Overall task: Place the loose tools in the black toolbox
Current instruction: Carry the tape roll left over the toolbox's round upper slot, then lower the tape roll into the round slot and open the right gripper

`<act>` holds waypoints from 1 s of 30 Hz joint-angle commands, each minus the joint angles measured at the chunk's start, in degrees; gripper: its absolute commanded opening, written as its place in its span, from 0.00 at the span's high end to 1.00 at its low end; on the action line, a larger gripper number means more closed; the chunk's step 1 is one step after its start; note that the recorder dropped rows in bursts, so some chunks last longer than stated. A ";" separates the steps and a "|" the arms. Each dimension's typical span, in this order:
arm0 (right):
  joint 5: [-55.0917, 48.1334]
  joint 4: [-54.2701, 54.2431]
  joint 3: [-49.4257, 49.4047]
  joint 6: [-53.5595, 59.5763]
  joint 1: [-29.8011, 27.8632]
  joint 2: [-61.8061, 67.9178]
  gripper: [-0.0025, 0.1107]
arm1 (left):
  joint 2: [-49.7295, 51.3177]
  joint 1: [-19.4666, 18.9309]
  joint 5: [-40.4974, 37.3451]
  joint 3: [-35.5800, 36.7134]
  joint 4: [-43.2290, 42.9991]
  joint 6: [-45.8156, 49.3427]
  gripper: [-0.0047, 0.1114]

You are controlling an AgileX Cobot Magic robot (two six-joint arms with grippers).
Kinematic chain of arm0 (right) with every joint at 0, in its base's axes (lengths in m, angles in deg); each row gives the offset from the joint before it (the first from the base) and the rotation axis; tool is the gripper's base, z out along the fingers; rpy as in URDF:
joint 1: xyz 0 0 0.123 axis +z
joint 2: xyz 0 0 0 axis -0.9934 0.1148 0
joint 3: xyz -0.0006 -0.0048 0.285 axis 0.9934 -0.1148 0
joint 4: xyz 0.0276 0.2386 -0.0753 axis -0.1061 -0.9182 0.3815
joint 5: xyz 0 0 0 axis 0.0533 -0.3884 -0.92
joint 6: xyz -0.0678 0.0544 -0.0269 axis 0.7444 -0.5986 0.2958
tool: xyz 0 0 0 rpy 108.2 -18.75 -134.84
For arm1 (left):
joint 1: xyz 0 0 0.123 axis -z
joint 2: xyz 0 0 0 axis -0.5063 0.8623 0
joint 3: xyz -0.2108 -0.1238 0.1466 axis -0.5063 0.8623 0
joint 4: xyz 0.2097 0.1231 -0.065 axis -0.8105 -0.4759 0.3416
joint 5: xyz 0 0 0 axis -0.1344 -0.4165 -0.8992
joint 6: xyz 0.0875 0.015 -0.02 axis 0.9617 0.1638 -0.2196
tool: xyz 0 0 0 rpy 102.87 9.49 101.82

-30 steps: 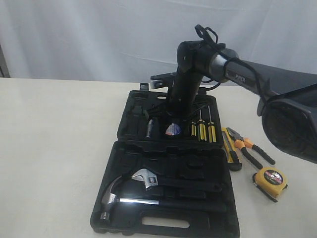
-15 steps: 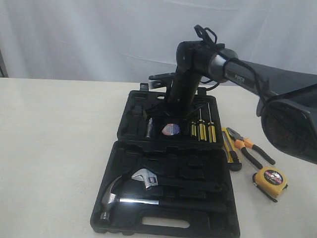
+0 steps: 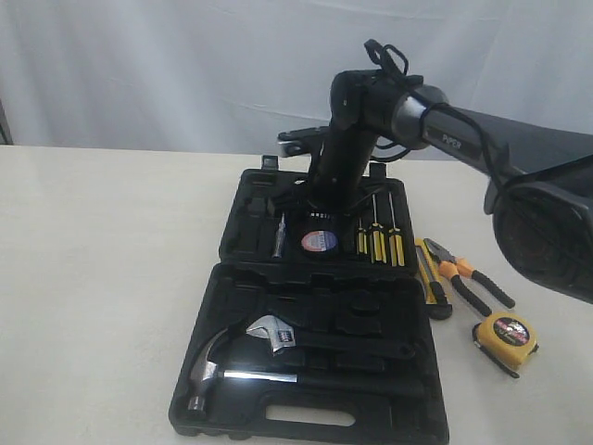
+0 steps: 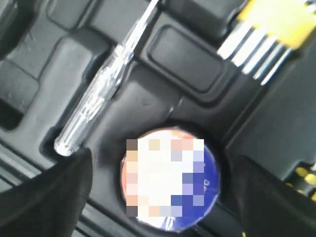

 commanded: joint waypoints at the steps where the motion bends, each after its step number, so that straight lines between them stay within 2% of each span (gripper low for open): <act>1: 0.37 0.89 0.16 0.57 -0.25 -2.41 0.33 | -0.07 0.27 0.31 0.15 0.00 -0.33 0.96; 5: -0.98 0.89 0.16 0.57 -0.25 -3.53 0.33 | -0.07 0.27 0.31 0.15 0.00 -0.33 0.96; 7: -2.55 0.89 0.16 0.57 -0.25 -4.00 0.39 | -0.07 0.27 0.31 0.15 0.00 -0.33 0.96; 9: -4.49 0.89 0.16 0.57 -0.25 -4.51 0.53 | -0.07 0.27 0.31 0.15 0.00 -0.33 0.96; 13: -4.49 0.89 0.16 0.57 -0.25 -5.00 0.95 | -0.07 0.27 0.31 0.15 0.00 -0.33 0.96; 14: -4.49 0.89 0.16 0.38 -0.25 -5.00 0.98 | -0.07 0.27 0.31 0.15 0.00 -0.33 0.96; 21: -4.49 4.20 0.16 0.50 -0.25 -5.00 0.97 | -0.07 0.27 0.31 0.15 0.00 -0.33 0.96; 30: -4.49 3.39 0.16 1.14 -1.36 -3.52 0.98 | -0.07 0.27 0.31 0.15 0.00 -0.33 0.96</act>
